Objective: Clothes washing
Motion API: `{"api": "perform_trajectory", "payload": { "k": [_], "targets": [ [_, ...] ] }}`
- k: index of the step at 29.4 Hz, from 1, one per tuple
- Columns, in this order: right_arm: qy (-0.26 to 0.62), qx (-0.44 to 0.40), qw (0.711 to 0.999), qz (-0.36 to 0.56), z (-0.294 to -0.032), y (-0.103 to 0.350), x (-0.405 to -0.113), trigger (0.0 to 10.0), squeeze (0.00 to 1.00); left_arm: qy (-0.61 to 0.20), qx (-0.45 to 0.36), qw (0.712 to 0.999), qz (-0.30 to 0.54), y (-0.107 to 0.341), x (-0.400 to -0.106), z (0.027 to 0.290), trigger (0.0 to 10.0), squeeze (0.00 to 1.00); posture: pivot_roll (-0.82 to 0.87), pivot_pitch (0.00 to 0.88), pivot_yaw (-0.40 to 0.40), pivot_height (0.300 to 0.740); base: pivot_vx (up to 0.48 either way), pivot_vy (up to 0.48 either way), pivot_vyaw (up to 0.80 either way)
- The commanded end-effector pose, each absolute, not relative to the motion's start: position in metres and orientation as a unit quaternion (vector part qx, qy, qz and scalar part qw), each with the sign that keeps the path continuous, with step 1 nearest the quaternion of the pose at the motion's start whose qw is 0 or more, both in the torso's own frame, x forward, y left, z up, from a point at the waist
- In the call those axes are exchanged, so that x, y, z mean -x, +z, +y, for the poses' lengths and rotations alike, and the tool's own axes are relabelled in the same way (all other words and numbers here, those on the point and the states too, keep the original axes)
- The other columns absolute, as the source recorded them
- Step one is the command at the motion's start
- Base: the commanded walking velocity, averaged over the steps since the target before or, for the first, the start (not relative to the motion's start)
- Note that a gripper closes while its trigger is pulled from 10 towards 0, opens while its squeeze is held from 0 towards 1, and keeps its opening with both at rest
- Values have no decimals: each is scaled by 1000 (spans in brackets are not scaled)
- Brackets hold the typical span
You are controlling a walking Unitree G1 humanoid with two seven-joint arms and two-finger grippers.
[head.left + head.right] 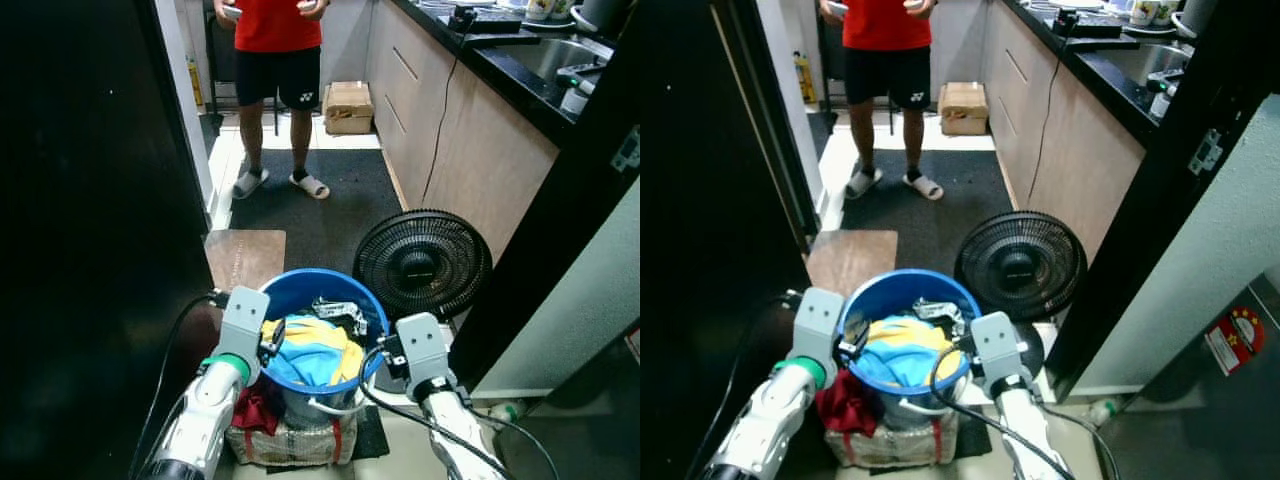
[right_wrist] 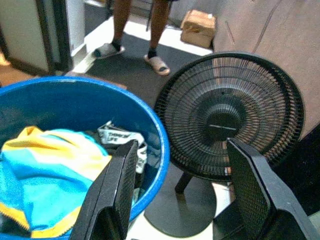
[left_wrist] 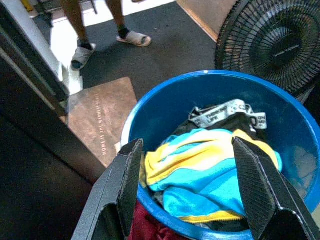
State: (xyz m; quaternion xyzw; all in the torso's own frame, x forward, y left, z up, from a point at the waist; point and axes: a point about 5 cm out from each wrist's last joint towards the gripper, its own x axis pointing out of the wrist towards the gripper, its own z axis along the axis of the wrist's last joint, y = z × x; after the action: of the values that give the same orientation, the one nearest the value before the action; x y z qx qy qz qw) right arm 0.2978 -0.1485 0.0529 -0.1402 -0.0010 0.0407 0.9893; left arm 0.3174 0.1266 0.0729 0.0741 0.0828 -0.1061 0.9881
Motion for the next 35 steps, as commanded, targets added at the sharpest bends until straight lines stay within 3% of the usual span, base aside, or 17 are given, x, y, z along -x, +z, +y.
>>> {"api": "perform_trajectory", "payload": {
  "k": [1, 3, 4, 8, 22, 35],
  "targets": [
    [28, 133, 991, 3, -152, 51, -295, 10000, 0, -111, -81, 986, 93, 68, -316, 129, 10000, 0, -13, 1, 87, 740, 0, 0, 0],
    [28, 133, 991, 3, -152, 51, -295, 10000, 0, -111, -81, 986, 93, 68, -316, 129, 10000, 0, -13, 1, 87, 740, 0, 0, 0],
    [30, 130, 991, 2, -150, 52, -295, 10000, 0, -105, -83, 987, 92, 68, -318, 136, 10000, 0, 10, 0, 25, 740, 0, 0, 0],
    [81, 141, 987, -6, -134, 55, -298, 10000, 0, -76, -67, 990, 95, 65, -315, 139, 10000, 0, 4, 0, 35, 740, 0, 0, 0],
    [70, 135, 988, -9, -131, 56, -298, 10000, 0, -100, -62, 989, 92, 65, -314, 122, 10000, 0, 9, 0, 42, 740, 0, 0, 0],
    [80, 128, 989, -1, -122, 51, -292, 10000, 0, -94, -78, 988, 97, 62, -312, 129, 10000, 0, 36, 0, 54, 740, 0, 0, 0]
  ]
}}
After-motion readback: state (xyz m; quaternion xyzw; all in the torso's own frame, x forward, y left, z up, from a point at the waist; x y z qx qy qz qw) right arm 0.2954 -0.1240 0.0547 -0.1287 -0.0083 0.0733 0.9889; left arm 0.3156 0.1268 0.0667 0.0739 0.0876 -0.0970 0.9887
